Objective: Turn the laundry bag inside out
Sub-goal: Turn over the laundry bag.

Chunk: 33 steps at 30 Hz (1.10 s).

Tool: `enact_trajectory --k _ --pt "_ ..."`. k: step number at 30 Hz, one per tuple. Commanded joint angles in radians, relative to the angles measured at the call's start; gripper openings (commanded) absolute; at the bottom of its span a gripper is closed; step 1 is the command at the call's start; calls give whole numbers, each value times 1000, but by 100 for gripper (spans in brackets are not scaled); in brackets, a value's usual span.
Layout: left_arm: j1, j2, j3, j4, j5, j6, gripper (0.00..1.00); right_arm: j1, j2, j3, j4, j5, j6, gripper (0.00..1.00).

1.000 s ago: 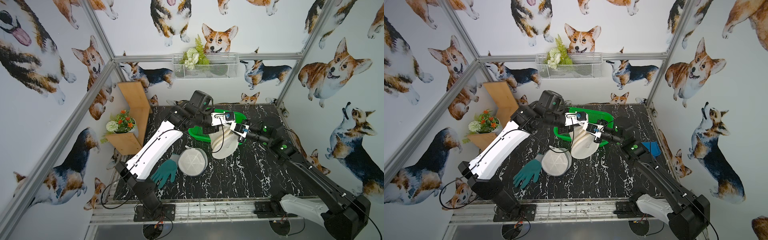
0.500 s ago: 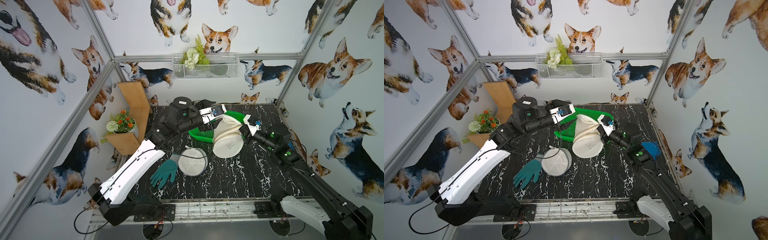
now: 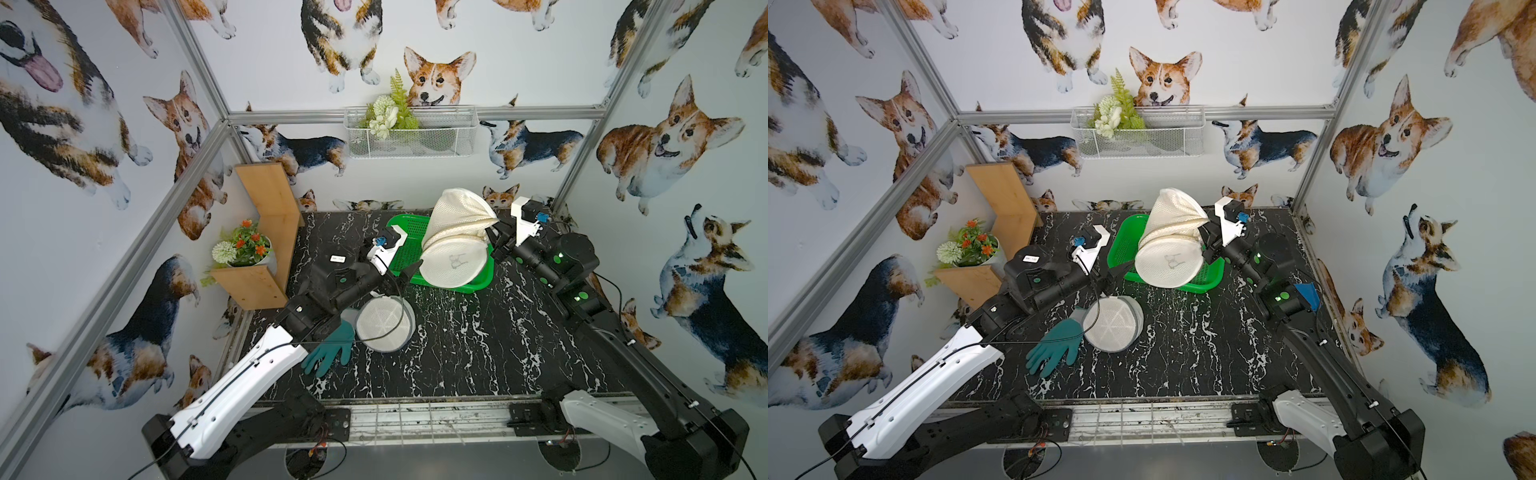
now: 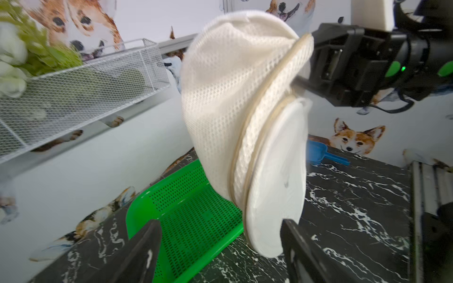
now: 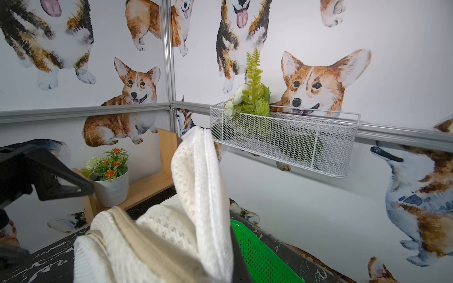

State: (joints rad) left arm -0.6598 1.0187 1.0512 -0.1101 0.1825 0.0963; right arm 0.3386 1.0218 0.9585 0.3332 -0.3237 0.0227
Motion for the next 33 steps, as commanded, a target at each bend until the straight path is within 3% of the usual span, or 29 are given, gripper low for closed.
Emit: enact_trajectory --k 1,4,8,11,14,17,20,24,28,33 --pt "12 8 -58 105 148 -107 83 -1 12 17 71 -10 27 0" --pt "19 41 -80 171 149 -112 83 0 17 19 82 -11 42 0" --pt "28 87 -83 228 251 -102 81 -1 22 27 97 21 56 0" --pt "28 109 -83 270 324 -97 69 0 35 39 109 98 73 0" --pt "26 119 -88 332 295 -101 47 0 56 48 148 155 126 0" --pt "19 138 -74 360 194 -75 19 0 76 53 175 160 194 0" --pt "0 157 -57 389 98 -43 2 3 83 51 183 179 247 0" --pt "-101 170 -16 363 -124 112 0 7 90 90 113 272 331 0" --pt "-281 202 19 295 -418 443 0 10 162 179 -1 341 440 0" --pt "-440 246 -29 368 -743 833 0 17 198 245 -59 307 517 0"
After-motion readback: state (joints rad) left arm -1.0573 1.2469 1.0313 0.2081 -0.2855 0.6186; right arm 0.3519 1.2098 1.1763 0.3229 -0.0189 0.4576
